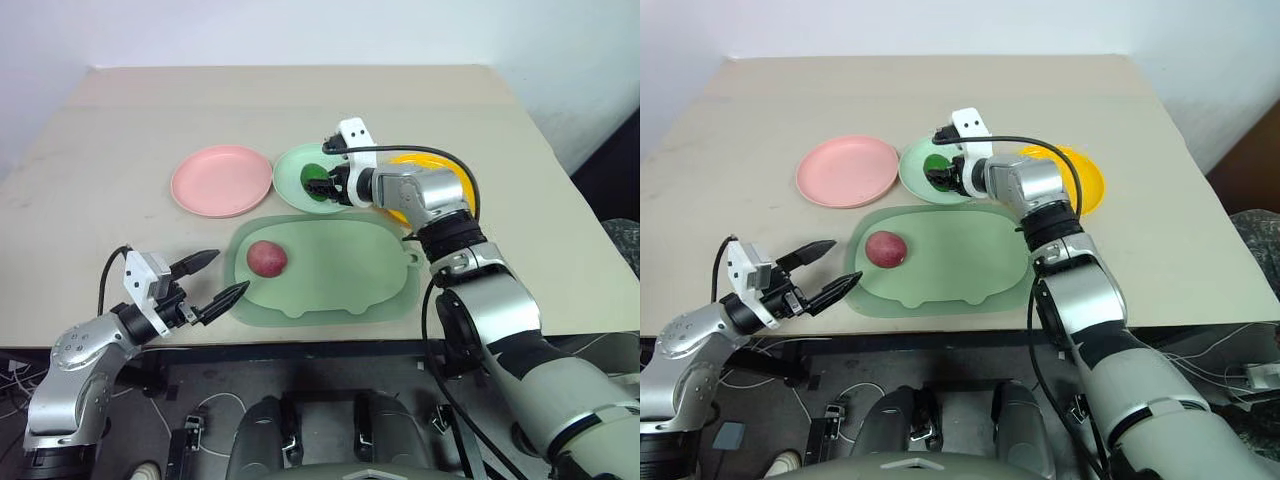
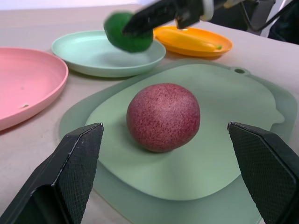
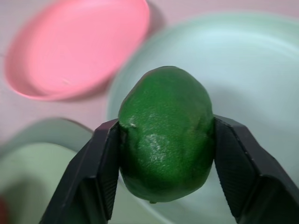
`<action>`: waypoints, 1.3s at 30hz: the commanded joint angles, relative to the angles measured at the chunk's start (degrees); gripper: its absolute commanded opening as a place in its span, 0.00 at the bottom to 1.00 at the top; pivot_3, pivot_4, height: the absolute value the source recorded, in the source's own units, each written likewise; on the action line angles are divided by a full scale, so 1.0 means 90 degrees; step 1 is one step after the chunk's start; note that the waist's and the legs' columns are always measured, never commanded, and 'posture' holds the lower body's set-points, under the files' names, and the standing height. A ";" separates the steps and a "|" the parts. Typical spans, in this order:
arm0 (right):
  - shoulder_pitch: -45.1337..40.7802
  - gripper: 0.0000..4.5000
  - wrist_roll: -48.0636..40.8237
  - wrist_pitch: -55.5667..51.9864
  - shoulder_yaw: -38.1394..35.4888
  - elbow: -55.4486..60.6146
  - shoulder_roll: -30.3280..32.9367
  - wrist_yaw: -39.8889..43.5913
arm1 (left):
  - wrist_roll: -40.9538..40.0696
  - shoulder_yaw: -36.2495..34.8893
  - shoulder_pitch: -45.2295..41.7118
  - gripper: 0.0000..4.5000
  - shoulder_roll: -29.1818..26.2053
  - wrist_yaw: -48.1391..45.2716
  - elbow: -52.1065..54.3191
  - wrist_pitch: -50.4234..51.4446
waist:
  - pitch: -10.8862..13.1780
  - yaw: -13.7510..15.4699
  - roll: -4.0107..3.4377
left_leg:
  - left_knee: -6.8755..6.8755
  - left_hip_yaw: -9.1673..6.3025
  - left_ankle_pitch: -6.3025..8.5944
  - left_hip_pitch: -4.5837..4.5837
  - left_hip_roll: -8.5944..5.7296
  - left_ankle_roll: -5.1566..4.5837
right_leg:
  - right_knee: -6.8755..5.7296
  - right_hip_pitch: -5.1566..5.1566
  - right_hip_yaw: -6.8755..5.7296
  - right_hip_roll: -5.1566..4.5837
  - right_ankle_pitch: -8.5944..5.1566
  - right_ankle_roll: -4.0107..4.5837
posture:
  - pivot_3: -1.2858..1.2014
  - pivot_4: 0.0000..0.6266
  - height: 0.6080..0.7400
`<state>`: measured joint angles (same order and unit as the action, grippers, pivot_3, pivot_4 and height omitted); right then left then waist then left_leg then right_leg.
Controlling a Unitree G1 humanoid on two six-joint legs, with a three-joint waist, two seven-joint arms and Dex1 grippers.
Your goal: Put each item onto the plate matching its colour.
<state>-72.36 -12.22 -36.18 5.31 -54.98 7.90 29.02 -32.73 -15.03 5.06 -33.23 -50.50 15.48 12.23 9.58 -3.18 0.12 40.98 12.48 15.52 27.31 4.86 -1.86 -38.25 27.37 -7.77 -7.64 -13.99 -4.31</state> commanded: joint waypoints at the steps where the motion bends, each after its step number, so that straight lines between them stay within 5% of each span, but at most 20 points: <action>1: -0.0484 0.64 0.0322 0.0790 -0.0061 -0.0809 -0.0166 0.0033 | -0.0091 -0.0233 0.0063 1.00 -0.0089 0.0035 0.0283 -0.0036 | 0.0000 -0.0029 0.0000 | 0.0000 -0.0002 0.0000 0.0000 0.0001 0.0000 | 0.0000 -0.0001 0.0000 0.0000 0.0000 0.0000 | 0.52 0.24 0.66; 6: -0.0709 0.99 0.0460 0.1106 -0.0253 -0.1293 -0.0225 0.0115 | -0.0110 -0.0209 0.0071 1.00 -0.0110 0.0089 0.0326 -0.0025 | 0.0000 -0.0096 0.0000 | 0.0001 -0.0003 0.0000 0.0000 0.0001 0.0001 | -0.0002 -0.0001 0.0000 0.0000 0.0000 0.0000 | 0.52 0.24 0.66; 13: -0.0312 0.99 0.0103 0.0832 -0.0667 -0.0030 0.0031 0.0748 | -0.0080 -0.0031 -0.0051 1.00 -0.0019 0.0222 0.0410 0.0003 | 0.0000 -0.0077 0.0000 | 0.0002 -0.0006 -0.0001 0.0000 0.0002 0.0002 | -0.0002 -0.0002 0.0000 -0.0001 0.0000 0.0000 | 0.52 0.24 0.66; 21: 0.2898 0.99 -0.1300 -0.1312 -0.0694 0.6114 0.0821 0.1361 | 0.0184 0.0484 -0.0715 1.00 0.0179 0.0391 0.0016 0.0032 | -0.0007 0.0072 0.0006 | 0.0008 -0.0023 -0.0002 -0.0003 0.0001 -0.0001 | 0.0000 -0.0011 -0.0003 -0.0004 0.0001 0.0000 | 0.52 0.24 0.66; 26: 0.4045 0.99 -0.2227 -0.2322 -0.0905 0.8280 0.1236 0.1274 | 0.0363 0.0775 -0.1222 1.00 0.0289 0.0290 -0.0465 0.0011 | -0.0009 0.0067 0.0009 | 0.0014 -0.0029 -0.0001 -0.0011 0.0001 0.0000 | -0.0008 -0.0015 0.0002 -0.0005 0.0003 0.0001 | 0.52 0.24 0.66; 39: 0.5082 0.99 -0.2874 -0.2997 -0.1398 0.9346 0.1806 0.0380 | 0.0795 0.1327 -0.2222 1.00 0.0527 -0.0204 -0.1813 -0.0132 | -0.0013 0.0111 0.0016 | 0.0017 -0.0038 -0.0003 -0.0025 -0.0003 -0.0008 | 0.0002 -0.0036 0.0000 -0.0005 0.0003 0.0001 | 0.52 0.24 0.66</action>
<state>-26.89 -37.00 -63.37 -5.62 27.07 23.68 33.39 -26.22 -3.48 -14.10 -28.79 -51.50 -0.45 12.10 9.46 -2.18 0.26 41.13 12.14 15.49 27.07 4.83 -1.94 -38.22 27.02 -7.78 -7.69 -13.96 -4.30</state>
